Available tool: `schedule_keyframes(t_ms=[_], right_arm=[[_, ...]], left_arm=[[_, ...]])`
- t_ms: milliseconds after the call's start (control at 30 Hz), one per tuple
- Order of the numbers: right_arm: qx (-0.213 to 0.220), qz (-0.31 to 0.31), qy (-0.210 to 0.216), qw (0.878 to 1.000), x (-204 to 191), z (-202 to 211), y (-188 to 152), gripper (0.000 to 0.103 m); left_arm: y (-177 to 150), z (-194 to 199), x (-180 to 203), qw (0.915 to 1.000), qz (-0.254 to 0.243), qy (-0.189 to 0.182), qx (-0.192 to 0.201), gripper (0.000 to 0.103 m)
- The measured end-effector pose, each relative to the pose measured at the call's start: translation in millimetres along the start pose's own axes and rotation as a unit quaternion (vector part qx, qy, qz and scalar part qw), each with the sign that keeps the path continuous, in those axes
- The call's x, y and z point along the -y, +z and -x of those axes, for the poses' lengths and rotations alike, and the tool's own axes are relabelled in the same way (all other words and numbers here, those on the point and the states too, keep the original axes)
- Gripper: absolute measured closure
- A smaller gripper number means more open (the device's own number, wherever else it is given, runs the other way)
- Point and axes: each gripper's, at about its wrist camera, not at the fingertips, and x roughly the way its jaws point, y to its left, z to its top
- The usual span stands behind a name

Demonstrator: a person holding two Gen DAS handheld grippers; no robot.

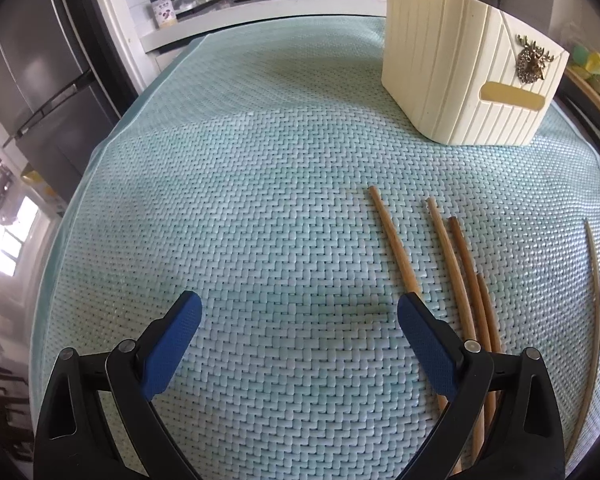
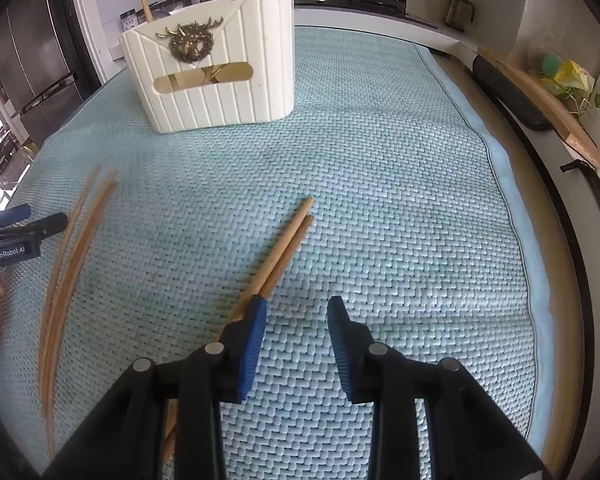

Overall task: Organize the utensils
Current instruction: 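Grasp a chopstick pair with the right tool while the left tool grasps one chopstick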

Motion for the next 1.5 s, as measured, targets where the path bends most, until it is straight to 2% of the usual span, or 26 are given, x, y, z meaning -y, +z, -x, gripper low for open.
schedule_keyframes(t_ms=[100,167,400,567,600,667,700,733,800,867,967,1100,1233,1367,1500], right_arm=[[-0.016,0.012,0.005,1.0,-7,-7,-4,0.072],[-0.014,0.028,-0.01,0.999,-12,-10,-5,0.072],[-0.027,0.037,-0.02,0.999,-19,-15,-1,0.071],[-0.028,0.035,-0.008,0.999,-15,-15,-4,0.072],[-0.028,0.032,-0.007,0.999,-14,-17,-1,0.073],[-0.026,0.032,-0.007,0.999,-10,-22,9,0.081],[-0.027,0.03,-0.003,0.999,-10,-24,13,0.084],[-0.028,0.028,0.002,0.999,-9,-27,17,0.092],[-0.03,0.021,0.009,0.999,-6,-29,22,0.092],[-0.032,0.001,0.024,0.999,1,-32,27,0.094],[-0.032,-0.026,0.045,0.998,10,-34,29,0.096],[-0.027,-0.04,0.055,0.997,15,-34,27,0.097],[-0.023,-0.051,0.062,0.997,19,-30,21,0.097],[-0.022,-0.055,0.067,0.996,24,-24,11,0.097],[-0.022,-0.064,0.069,0.995,34,-16,0,0.097]], left_arm=[[2,-2,-3,1.0,0.003,-0.003,-0.002,0.004],[4,-4,-2,1.0,0.0,-0.002,-0.004,0.004],[12,-9,0,1.0,-0.007,0.0,-0.002,0.004],[31,-19,-4,0.9999,0.004,-0.009,-0.012,0.005],[34,-21,-2,0.9999,0.001,-0.009,-0.014,0.006],[40,-24,4,0.9998,-0.01,-0.008,-0.018,0.012],[41,-26,9,0.9995,-0.019,-0.008,-0.023,0.019],[42,-25,13,0.9994,-0.026,-0.007,-0.02,0.024],[42,-21,24,0.9987,-0.047,-0.005,-0.021,0.029],[40,-15,30,0.9973,-0.066,-0.02,-0.024,0.029],[39,-6,17,0.9984,-0.039,-0.037,-0.019,0.017],[40,-2,0,0.997,-0.009,-0.072,-0.026,0.017],[38,-1,15,0.9955,-0.04,-0.082,-0.025,0.017],[31,-10,33,0.9951,-0.078,-0.052,-0.033,0.017],[19,-10,29,0.9953,-0.082,-0.037,-0.035,0.017]])
